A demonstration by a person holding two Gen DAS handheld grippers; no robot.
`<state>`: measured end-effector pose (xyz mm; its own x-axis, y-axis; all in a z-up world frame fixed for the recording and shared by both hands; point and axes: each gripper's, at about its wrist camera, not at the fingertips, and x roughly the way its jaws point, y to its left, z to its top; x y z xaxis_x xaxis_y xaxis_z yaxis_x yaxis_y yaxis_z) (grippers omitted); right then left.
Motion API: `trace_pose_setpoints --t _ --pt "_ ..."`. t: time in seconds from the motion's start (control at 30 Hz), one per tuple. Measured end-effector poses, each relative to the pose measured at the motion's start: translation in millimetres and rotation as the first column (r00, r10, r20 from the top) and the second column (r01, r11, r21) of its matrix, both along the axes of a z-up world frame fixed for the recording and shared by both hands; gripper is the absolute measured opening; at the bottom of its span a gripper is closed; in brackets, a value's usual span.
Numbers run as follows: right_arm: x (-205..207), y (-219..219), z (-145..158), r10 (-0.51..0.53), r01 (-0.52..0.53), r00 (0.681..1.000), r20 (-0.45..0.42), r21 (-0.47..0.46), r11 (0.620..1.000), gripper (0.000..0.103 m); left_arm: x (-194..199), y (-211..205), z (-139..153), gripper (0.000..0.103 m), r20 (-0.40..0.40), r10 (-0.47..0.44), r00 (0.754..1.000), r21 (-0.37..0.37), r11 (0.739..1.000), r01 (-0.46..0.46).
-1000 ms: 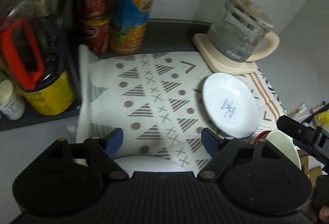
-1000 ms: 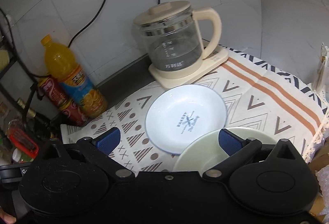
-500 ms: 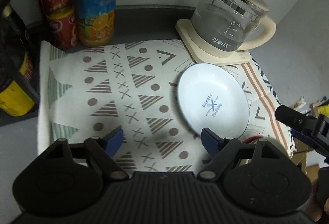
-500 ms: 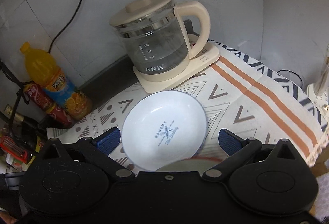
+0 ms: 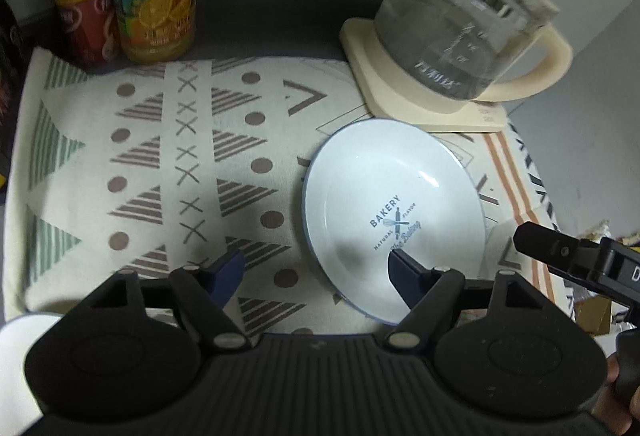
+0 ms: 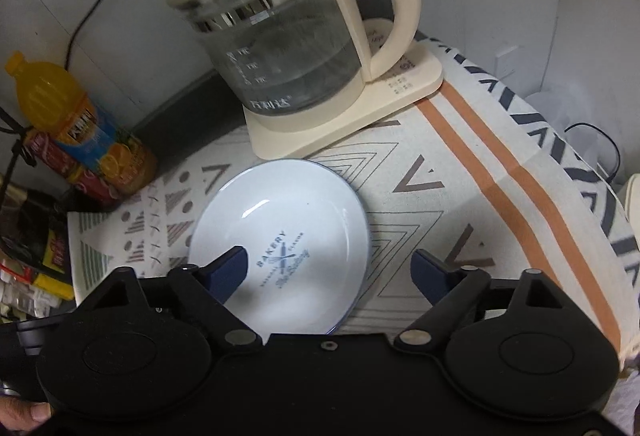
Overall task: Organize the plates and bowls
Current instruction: 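Move both grippers to the small white 'BAKERY' plate, then close both grippers on the rim of the 'BAKERY' plate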
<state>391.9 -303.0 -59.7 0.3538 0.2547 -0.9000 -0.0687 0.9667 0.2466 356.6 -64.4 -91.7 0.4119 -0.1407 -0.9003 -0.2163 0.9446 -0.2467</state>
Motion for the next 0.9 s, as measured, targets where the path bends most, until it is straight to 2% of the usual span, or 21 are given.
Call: trace_pose_setpoints --t 0.1,0.2,0.3,0.37,0.5,0.57,0.67,0.83,0.9 --pt "13.4 0.1 -12.2 0.041 -0.041 0.998 -0.044 0.006 0.999 0.085 5.9 -3.9 -8.7 0.078 -0.009 0.028 1.0 0.005 1.0 -0.028" --pt "25.4 1.4 -26.1 0.08 -0.079 0.992 -0.098 0.02 0.997 0.081 11.2 -5.4 -17.9 0.076 -0.026 0.061 0.998 -0.005 0.998 -0.061" --pt "32.3 3.0 -36.9 0.111 -0.106 0.985 -0.133 0.039 0.994 0.08 12.9 -4.6 -25.8 0.072 -0.035 0.1 0.994 -0.027 0.995 -0.101" --pt "36.5 4.5 -43.4 0.136 -0.13 0.978 -0.156 0.049 0.99 0.078 13.0 -3.4 -30.7 0.065 -0.043 0.128 0.991 -0.036 0.991 -0.129" --pt "39.1 9.0 -57.6 0.176 -0.162 0.963 -0.206 0.086 0.983 0.063 12.8 0.2 -38.5 0.05 -0.062 0.166 0.984 -0.061 0.984 -0.17" --pt "38.4 10.5 -62.9 0.18 -0.167 0.959 -0.218 0.08 0.983 0.06 12.7 2.5 -43.2 0.04 -0.083 0.18 0.98 -0.074 0.98 -0.186" --pt "36.9 8.2 -67.9 0.166 -0.152 0.959 -0.229 0.08 0.985 0.05 12.0 4.2 -49.1 0.034 -0.108 0.189 0.976 -0.086 0.976 -0.198" --pt "41.5 2.8 -68.8 0.168 -0.146 0.959 -0.228 0.109 0.983 0.046 13.3 4.1 -49.4 0.03 -0.101 0.184 0.978 -0.084 0.978 -0.193" --pt "43.5 1.1 -68.8 0.163 -0.143 0.961 -0.224 0.103 0.984 0.034 14.1 2.9 -49.2 0.022 -0.097 0.165 0.981 -0.097 0.98 -0.175"
